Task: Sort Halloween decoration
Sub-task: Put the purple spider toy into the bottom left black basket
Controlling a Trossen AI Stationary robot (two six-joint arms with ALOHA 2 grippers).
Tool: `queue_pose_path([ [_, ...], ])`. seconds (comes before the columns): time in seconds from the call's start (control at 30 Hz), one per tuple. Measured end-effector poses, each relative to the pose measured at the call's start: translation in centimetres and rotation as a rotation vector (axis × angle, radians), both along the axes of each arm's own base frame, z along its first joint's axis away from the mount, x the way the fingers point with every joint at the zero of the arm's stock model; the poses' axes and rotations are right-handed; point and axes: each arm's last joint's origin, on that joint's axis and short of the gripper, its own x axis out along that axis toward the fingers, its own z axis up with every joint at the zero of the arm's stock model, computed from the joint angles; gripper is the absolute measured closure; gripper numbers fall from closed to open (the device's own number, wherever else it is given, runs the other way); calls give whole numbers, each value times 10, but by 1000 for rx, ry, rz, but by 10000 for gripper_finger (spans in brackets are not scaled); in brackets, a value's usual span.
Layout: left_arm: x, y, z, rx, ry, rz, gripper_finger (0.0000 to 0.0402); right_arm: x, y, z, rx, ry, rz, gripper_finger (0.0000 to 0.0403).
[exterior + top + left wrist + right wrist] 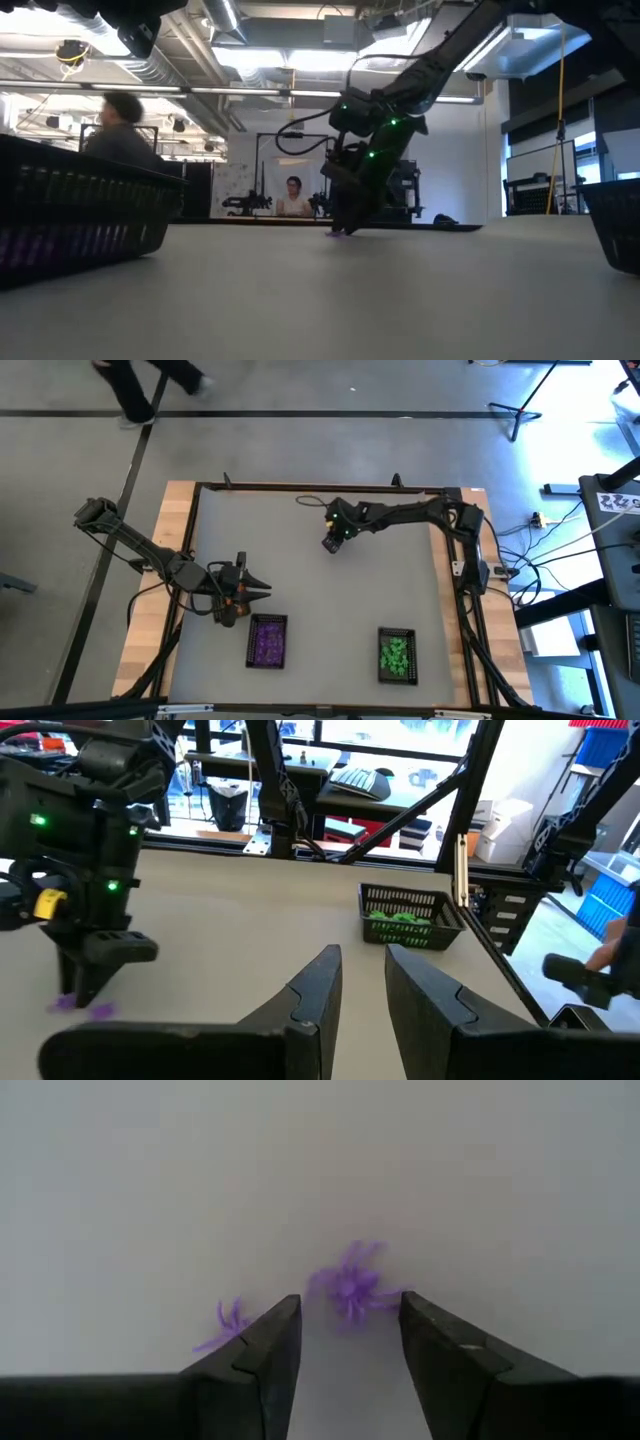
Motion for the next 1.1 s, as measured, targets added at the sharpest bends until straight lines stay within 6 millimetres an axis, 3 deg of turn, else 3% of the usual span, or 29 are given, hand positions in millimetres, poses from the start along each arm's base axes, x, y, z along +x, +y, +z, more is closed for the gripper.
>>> queue_pose_path([
  [0.4, 0, 0, 0, 0, 0, 0, 327, 10, 41, 2, -96, 108, 191, 233],
  [1.1, 0, 0, 0, 0, 0, 1, 327, 16, 34, 4, -171, 45, 28, 233],
])
